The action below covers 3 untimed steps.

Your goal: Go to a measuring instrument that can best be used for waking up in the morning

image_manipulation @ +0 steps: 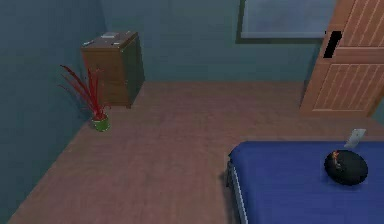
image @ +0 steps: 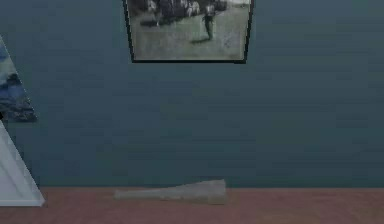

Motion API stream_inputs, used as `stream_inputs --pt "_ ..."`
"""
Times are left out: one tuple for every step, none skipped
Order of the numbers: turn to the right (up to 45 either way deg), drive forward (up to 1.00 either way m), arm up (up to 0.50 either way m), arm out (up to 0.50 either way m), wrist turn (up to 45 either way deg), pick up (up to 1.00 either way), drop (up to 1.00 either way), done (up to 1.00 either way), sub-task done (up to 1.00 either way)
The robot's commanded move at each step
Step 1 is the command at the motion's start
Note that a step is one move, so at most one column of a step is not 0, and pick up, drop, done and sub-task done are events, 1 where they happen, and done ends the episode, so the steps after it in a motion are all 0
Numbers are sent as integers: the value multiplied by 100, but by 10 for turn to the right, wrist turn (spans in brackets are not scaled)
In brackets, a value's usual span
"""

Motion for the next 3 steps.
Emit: stream_inputs --pt "0 25 0 0 0 0 0 0 0" --pt "-360 0 0 0 0 0 0 0 0" --pt "0 20 0 0 0 0 0 0 0"
